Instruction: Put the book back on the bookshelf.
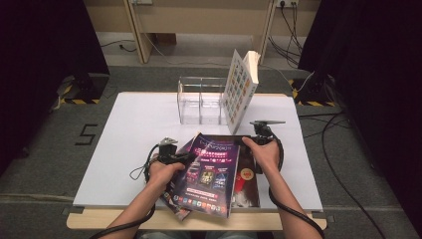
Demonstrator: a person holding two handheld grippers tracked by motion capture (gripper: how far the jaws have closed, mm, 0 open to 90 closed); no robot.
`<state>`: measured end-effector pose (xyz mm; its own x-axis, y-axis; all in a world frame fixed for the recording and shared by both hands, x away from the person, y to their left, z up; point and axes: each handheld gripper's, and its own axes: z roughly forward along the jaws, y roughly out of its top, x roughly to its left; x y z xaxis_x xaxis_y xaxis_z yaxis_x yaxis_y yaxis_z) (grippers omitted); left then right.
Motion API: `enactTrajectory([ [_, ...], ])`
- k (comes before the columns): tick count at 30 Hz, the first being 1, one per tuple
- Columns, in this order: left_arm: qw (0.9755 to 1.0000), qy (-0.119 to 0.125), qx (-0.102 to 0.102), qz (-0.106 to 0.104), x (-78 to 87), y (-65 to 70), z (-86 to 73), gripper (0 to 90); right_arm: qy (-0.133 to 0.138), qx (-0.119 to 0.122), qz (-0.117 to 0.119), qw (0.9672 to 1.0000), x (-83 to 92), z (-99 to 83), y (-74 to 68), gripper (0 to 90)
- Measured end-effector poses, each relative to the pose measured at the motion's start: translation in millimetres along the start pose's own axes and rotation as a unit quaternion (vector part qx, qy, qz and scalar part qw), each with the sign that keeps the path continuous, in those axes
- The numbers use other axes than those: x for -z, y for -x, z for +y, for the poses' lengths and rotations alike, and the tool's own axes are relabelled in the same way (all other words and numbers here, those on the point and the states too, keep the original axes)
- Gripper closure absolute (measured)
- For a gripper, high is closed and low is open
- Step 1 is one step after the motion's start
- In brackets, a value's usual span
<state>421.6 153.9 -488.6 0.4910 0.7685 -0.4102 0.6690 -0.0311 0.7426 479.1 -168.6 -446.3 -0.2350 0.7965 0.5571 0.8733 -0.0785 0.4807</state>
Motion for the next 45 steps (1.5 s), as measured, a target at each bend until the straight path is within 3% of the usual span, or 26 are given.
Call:
enactTrajectory([
  [2,1.0,0.0,0.0,0.0,-0.1,0.0,-0.1,77.9,-0.006,-0.011,0.009,0.9999,-0.7,-1.2,0.6,62.2],
  [9,1.0,0.0,0.0,0.0,-0.2,0.0,-0.1,77.8,-0.037,-0.007,0.003,0.9993,-7.7,-7.2,1.7,62.6],
  [13,1.0,0.0,0.001,0.0,-0.2,0.0,0.2,77.7,-0.049,0.004,-0.009,0.9988,-11.6,-8.6,1.4,70.4],
  [15,1.0,-0.001,0.002,0.0,0.0,-0.7,0.6,77.1,-0.048,-0.005,-0.004,0.9988,-10.8,-8.3,2.1,74.3],
  [20,0.9996,-0.017,-0.013,0.017,2.9,-0.7,5.1,67.9,-0.041,-0.017,0.006,0.999,-8.4,-6.8,-1.8,79.2],
  [24,0.998,-0.017,-0.027,0.053,11.9,0.0,10.2,41.6,-0.034,-0.026,0.019,0.9989,-7.6,-6.6,-3.8,80.8],
  [27,0.9967,-0.013,-0.052,0.062,22.4,-0.4,13.0,28.5,-0.026,-0.031,0.028,0.9988,-5.9,-6.4,-5.6,81.5],
  [29,0.9968,-0.005,-0.053,0.06,29.3,-1.4,12.7,24.6,-0.02,-0.031,0.034,0.9988,-3.7,-6.4,-8.7,82.2],
  [33,0.997,0.002,-0.054,0.055,39.9,-5.6,6.4,21.1,-0.003,-0.033,0.054,0.998,3.2,-5.9,-17.8,83.2],
  [45,0.9978,0.03,-0.051,0.03,57.3,-11.3,-6.5,20.3,0.055,0.027,0.078,0.9951,21.1,-2.2,-47.4,83.5],
])
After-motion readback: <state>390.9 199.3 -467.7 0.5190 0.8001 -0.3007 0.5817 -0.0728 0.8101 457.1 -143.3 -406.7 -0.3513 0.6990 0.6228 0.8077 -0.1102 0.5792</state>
